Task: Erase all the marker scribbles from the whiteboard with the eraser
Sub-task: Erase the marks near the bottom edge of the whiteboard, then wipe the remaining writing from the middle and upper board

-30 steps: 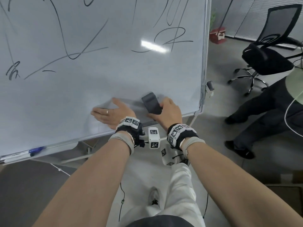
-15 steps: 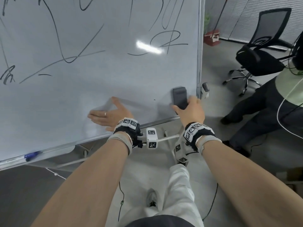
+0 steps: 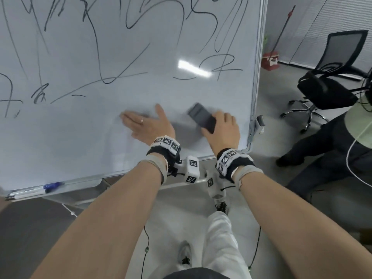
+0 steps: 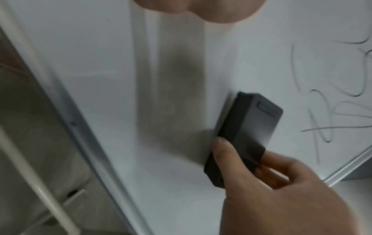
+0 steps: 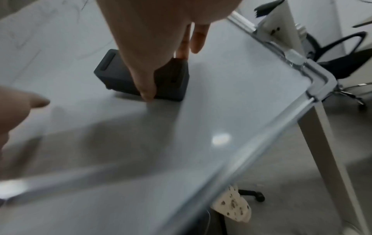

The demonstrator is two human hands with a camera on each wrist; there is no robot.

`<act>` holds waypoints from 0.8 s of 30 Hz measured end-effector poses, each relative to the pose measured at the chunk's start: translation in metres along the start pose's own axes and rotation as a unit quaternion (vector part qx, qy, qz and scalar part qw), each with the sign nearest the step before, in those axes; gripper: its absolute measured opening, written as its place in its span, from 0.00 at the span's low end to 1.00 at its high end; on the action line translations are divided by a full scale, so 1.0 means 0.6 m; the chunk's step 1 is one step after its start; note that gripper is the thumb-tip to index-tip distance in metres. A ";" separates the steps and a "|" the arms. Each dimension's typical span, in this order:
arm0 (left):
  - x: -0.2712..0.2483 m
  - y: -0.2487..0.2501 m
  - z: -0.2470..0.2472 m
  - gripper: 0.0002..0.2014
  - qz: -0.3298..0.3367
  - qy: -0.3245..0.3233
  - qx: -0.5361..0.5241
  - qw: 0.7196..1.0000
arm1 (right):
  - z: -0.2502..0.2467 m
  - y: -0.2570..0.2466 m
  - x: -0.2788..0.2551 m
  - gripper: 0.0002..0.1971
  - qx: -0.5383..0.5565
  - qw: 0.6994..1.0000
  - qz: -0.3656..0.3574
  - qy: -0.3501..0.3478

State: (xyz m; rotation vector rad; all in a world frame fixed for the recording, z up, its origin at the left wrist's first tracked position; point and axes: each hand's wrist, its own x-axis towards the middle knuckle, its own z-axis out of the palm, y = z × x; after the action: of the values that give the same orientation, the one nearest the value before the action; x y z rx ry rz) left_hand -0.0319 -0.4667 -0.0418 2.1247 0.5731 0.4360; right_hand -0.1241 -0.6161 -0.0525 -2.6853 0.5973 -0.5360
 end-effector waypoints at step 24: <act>0.084 0.037 -0.026 0.56 0.028 0.030 0.040 0.998 | -0.103 -0.067 0.160 0.25 0.065 0.989 -0.067 0.116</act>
State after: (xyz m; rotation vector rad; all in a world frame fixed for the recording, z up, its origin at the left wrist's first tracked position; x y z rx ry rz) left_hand 0.0076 -0.4404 -0.0101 2.2138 0.5747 0.5177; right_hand -0.0563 -0.6410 0.0447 -2.5708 0.4268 -0.9010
